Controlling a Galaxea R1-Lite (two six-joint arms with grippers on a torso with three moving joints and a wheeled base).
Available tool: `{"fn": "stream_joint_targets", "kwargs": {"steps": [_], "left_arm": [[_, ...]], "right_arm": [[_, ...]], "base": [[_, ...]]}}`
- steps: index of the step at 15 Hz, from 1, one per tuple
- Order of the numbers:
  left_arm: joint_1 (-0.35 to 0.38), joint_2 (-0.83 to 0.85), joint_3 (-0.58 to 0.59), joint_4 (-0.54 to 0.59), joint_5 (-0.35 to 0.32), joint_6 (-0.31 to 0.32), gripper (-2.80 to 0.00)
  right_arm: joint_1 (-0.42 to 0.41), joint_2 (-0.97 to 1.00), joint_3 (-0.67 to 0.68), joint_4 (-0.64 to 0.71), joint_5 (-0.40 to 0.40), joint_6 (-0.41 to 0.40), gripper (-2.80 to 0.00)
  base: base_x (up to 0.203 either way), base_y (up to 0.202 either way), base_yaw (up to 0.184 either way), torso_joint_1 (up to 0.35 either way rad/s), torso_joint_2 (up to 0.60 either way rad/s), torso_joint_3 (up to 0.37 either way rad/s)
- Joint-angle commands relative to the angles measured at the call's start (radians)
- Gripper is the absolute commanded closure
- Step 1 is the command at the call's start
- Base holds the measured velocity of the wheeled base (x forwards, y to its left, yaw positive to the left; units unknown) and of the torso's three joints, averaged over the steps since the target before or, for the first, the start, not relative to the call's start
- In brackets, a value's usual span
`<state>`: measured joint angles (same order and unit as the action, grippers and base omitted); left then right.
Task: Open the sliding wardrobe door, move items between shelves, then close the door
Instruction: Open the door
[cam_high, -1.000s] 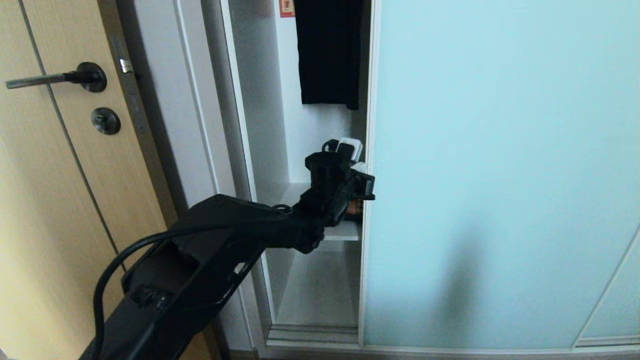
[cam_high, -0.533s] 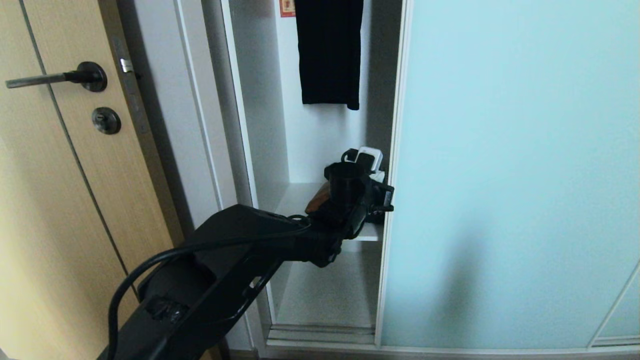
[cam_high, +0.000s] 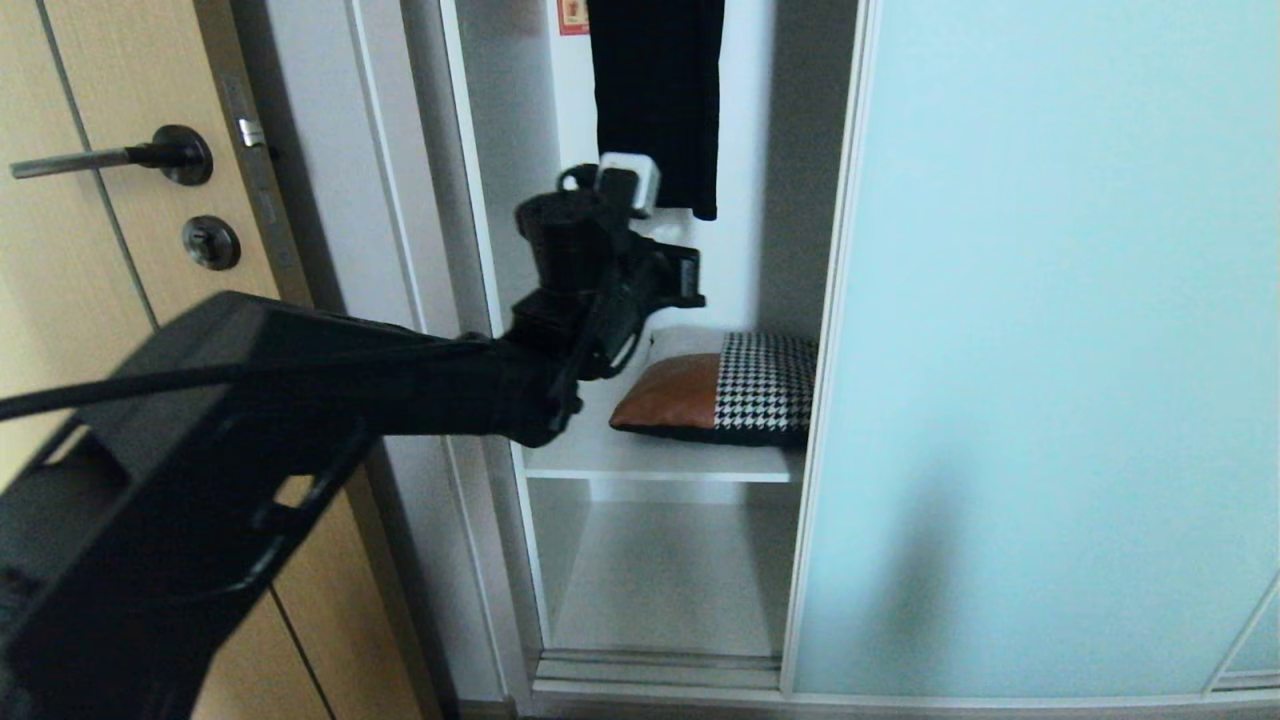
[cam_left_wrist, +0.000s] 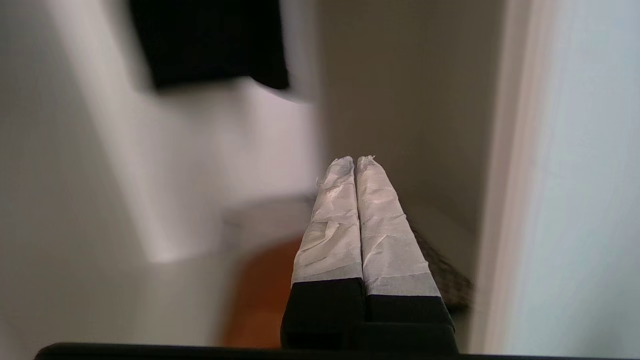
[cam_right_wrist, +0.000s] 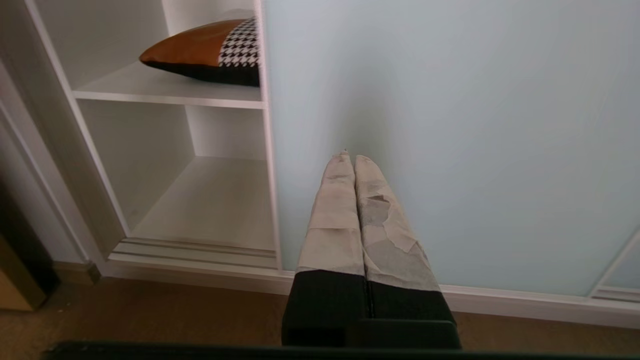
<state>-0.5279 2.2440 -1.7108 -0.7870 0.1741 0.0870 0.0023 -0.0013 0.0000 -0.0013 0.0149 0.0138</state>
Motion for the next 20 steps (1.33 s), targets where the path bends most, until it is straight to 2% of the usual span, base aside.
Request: {"fn": "stream_joint_targets", "kwargs": {"steps": [1, 6, 8, 11, 15, 20], "left_arm": [[0.095, -0.241, 0.168, -0.004, 0.010, 0.001, 0.00], [0.398, -0.632, 0.544, -0.003, 0.029, 0.026, 0.00], [0.471, -0.791, 0.663, 0.005, 0.030, 0.034, 0.00], [0.505, -1.060, 0.813, 0.088, 0.030, 0.036, 0.00], [0.518, -1.420, 0.964, 0.325, 0.020, 0.022, 0.00], [0.521, -1.809, 1.164, 0.578, 0.019, -0.063, 0.00]], "right_arm": [[0.001, 0.000, 0.001, 0.000, 0.000, 0.000, 0.00], [0.001, 0.000, 0.001, 0.000, 0.000, 0.000, 0.00], [0.001, 0.000, 0.000, 0.000, 0.000, 0.000, 0.00], [0.001, 0.000, 0.000, 0.000, 0.000, 0.000, 0.00], [0.000, 0.000, 0.000, 0.000, 0.000, 0.000, 0.00], [0.000, 0.000, 0.001, 0.000, 0.000, 0.000, 0.00]], "base": [[0.000, 0.000, 0.000, 0.000, 0.00, 0.000], [0.000, 0.000, 0.000, 0.000, 0.00, 0.000], [0.000, 0.000, 0.000, 0.000, 0.00, 0.000], [0.000, 0.000, 0.000, 0.000, 0.00, 0.000], [0.000, 0.000, 0.000, 0.000, 0.00, 0.000], [0.000, 0.000, 0.000, 0.000, 0.00, 0.000]]}}
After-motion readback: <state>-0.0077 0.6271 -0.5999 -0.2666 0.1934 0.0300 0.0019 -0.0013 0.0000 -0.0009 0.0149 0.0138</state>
